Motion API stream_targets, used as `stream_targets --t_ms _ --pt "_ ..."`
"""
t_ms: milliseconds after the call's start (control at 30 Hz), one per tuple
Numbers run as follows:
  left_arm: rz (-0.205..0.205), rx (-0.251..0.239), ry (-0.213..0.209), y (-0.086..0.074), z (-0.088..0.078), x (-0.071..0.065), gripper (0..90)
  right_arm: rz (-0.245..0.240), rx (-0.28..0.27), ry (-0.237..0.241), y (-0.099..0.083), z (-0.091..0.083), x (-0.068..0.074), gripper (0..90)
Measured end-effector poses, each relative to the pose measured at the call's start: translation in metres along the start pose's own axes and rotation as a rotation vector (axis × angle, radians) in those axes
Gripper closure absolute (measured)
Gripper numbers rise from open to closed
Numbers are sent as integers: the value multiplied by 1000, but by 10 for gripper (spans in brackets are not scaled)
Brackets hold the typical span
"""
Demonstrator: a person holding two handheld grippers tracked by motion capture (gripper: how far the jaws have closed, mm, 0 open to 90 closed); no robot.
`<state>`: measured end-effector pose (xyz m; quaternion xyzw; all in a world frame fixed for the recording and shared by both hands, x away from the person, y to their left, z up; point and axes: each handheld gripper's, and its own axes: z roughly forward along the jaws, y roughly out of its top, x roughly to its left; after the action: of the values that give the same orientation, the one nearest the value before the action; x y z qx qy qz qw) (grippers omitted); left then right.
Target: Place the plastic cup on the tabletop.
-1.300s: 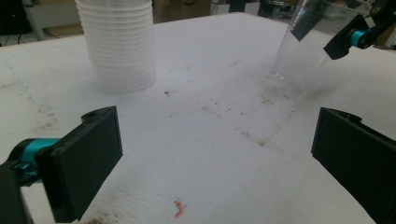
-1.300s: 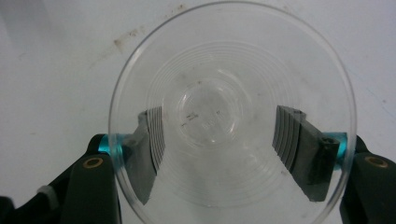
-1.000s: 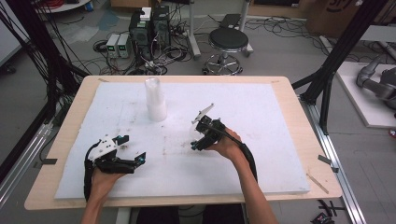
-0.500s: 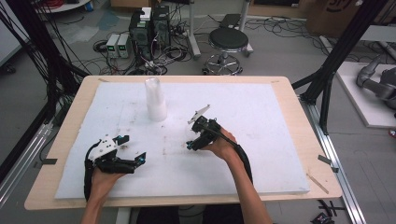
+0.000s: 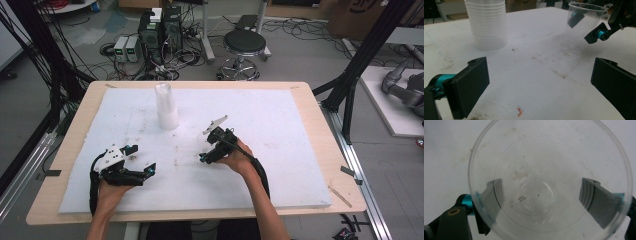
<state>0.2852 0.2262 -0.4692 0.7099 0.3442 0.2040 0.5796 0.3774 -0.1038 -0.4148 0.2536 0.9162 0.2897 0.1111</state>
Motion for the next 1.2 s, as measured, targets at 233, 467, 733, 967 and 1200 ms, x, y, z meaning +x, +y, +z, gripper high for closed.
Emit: stream_targets --t_ms 233,467,733,967,1200 --pt "-2 -16 7 -1 -1 0 17 70 -110 -29 -26 -18 1 187" --pt "0 -16 16 -1 -1 0 17 103 -278 -53 -69 -51 4 184" --pt "10 -32 29 -1 -3 -2 18 144 -345 -123 -102 -66 0 184" --pt "12 -50 44 -2 -4 -3 18 176 -452 -193 -133 -69 -3 184" --pt "17 -71 62 -3 -6 -4 18 236 -466 -219 -152 -62 -8 184"
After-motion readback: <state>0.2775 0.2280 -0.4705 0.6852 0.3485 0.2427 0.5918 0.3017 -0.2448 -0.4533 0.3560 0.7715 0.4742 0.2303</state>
